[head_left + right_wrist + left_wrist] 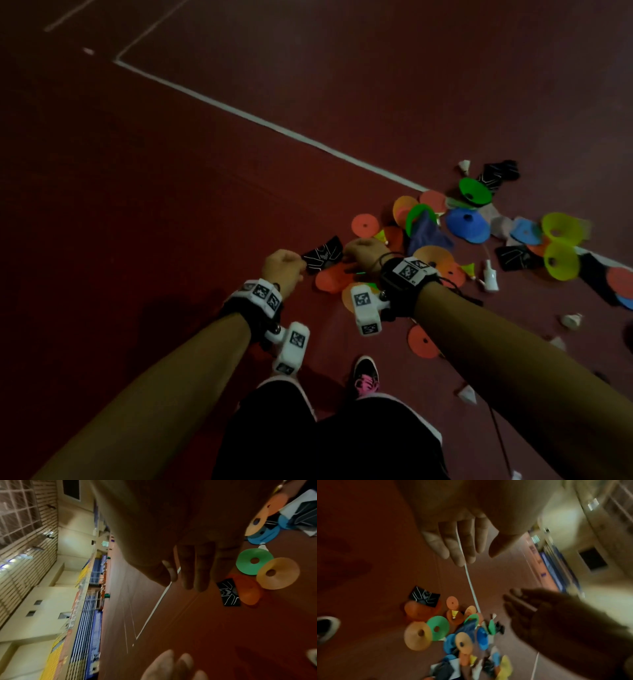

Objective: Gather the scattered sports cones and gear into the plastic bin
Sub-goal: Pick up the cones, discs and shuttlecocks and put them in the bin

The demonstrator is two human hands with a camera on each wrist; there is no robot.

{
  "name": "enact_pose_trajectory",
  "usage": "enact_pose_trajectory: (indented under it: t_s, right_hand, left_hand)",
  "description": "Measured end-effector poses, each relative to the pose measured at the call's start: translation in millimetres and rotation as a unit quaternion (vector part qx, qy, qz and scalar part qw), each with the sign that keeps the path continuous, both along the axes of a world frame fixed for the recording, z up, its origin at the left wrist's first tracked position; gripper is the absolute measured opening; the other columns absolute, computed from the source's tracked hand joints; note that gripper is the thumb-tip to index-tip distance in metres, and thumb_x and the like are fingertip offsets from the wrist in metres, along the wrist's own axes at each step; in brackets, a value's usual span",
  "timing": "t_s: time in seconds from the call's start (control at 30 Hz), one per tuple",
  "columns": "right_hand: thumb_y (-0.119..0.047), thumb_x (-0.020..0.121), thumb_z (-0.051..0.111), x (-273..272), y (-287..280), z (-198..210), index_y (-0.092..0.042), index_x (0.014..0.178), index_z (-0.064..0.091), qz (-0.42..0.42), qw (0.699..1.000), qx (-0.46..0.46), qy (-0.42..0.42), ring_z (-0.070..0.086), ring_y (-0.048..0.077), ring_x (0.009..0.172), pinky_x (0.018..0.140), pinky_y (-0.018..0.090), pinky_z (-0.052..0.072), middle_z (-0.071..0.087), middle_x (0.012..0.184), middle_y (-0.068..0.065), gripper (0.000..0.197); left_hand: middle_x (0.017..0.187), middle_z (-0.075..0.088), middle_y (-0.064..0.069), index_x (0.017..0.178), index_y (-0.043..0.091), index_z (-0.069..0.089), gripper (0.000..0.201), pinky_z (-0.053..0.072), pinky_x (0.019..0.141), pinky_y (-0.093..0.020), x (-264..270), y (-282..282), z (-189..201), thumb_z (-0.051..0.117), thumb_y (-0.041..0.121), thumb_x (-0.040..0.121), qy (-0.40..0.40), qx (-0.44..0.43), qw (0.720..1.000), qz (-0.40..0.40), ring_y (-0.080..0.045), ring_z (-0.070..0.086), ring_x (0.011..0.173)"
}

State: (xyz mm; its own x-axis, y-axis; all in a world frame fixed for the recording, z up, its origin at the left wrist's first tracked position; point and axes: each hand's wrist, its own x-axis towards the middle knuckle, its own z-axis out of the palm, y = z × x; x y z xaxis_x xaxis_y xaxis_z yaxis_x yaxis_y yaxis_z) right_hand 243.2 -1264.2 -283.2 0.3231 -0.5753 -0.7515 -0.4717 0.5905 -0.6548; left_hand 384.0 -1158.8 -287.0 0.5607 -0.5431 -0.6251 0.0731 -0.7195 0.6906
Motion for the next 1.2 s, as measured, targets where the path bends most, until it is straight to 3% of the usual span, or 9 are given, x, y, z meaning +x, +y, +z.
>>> enact_pose_trajectory:
  t_s: [0.2,0.5,0.7,0.83,0.97,1.03,1.1,1.17,1.2]
  right_hand:
    - [-0.012,0.095,0.051,21,-47,-64,-0.019,0.085,0.054,-0.151,0.987,0.045,0.045,0.055,0.019,0.062,0.061,0.033,0.049,0.058,0.084,0.009,0.013]
    - [-0.014,0.101,0.039,69,-83,-233,-0.014,0.078,0.044,-0.212,0.967,0.129,0.050,0.037,0.017,0.053,0.045,0.021,0.033,0.043,0.069,0.005,0.023]
    - [-0.022,0.092,0.057,85,-82,-400,-0.016,0.101,0.066,-0.093,0.978,0.077,0.172,0.064,0.029,0.085,0.071,0.032,0.052,0.064,0.104,0.013,0.015]
    - [-0.038,0.087,0.061,90,-96,-509,-0.032,0.130,0.055,0.005,0.965,0.033,0.259,0.043,0.034,0.129,0.087,0.035,0.044,0.035,0.148,0.009,0.044]
    - [-0.050,0.084,0.054,95,-125,-630,-0.032,0.135,0.050,0.089,0.946,0.008,0.310,0.026,0.034,0.141,0.112,0.038,0.027,0.020,0.159,0.004,0.054]
    - [-0.055,0.082,0.051,101,-140,-652,-0.026,0.130,0.052,0.137,0.931,0.009,0.339,0.037,0.035,0.132,0.113,0.039,0.028,0.032,0.152,0.009,0.057]
    - [-0.040,0.096,0.048,108,-153,-648,-0.014,0.090,0.053,0.191,0.923,0.008,0.333,0.052,0.025,0.089,0.091,0.021,0.045,0.054,0.105,0.013,0.027]
    - [-0.019,0.104,0.037,112,-164,-651,-0.017,0.082,0.036,0.227,0.915,-0.050,0.329,0.029,0.012,0.060,0.054,0.013,0.037,0.031,0.072,0.001,0.023]
    - [-0.015,0.105,0.037,108,-166,-652,-0.016,0.086,0.040,0.248,0.900,-0.063,0.353,0.030,0.013,0.060,0.053,0.016,0.033,0.031,0.073,0.002,0.019]
  left_hand:
    - [0.083,0.065,-0.004,0.103,0.014,0.061,0.013,0.042,0.056,-0.025,44,-64,-70,0.056,0.013,0.091,0.085,0.057,0.991,-0.091,-0.015,0.061,0.067]
    - [0.095,0.067,-0.001,0.099,0.016,0.059,0.010,0.047,0.066,-0.029,112,-154,-210,0.051,0.022,0.096,0.236,0.052,0.969,0.061,-0.015,0.064,0.079]
    - [0.094,0.069,0.001,0.095,0.019,0.062,0.008,0.046,0.067,-0.028,96,-169,-371,0.055,0.022,0.093,0.257,0.046,0.964,0.047,-0.014,0.064,0.080]
    - [0.092,0.069,0.004,0.104,0.017,0.061,0.014,0.046,0.066,-0.027,89,-181,-480,0.054,0.023,0.094,0.300,0.059,0.950,0.058,-0.012,0.063,0.080]
    - [0.089,0.066,0.004,0.094,0.016,0.060,0.009,0.044,0.066,-0.026,94,-203,-557,0.053,0.022,0.095,0.325,0.044,0.941,0.083,-0.012,0.061,0.078]
    - [0.089,0.067,0.003,0.093,0.017,0.060,0.008,0.043,0.066,-0.026,93,-215,-571,0.053,0.022,0.094,0.315,0.021,0.947,0.056,-0.012,0.061,0.076]
    - [0.090,0.067,0.002,0.096,0.019,0.060,0.006,0.043,0.063,-0.026,90,-230,-577,0.055,0.022,0.094,0.307,-0.023,0.952,-0.003,-0.012,0.061,0.076]
    - [0.092,0.067,0.000,0.096,0.020,0.059,0.004,0.043,0.060,-0.026,86,-244,-577,0.057,0.022,0.094,0.290,-0.069,0.952,-0.066,-0.013,0.062,0.079]
    - [0.094,0.067,-0.001,0.095,0.019,0.059,0.004,0.043,0.060,-0.025,85,-250,-577,0.057,0.022,0.093,0.274,-0.084,0.954,-0.088,-0.014,0.061,0.080]
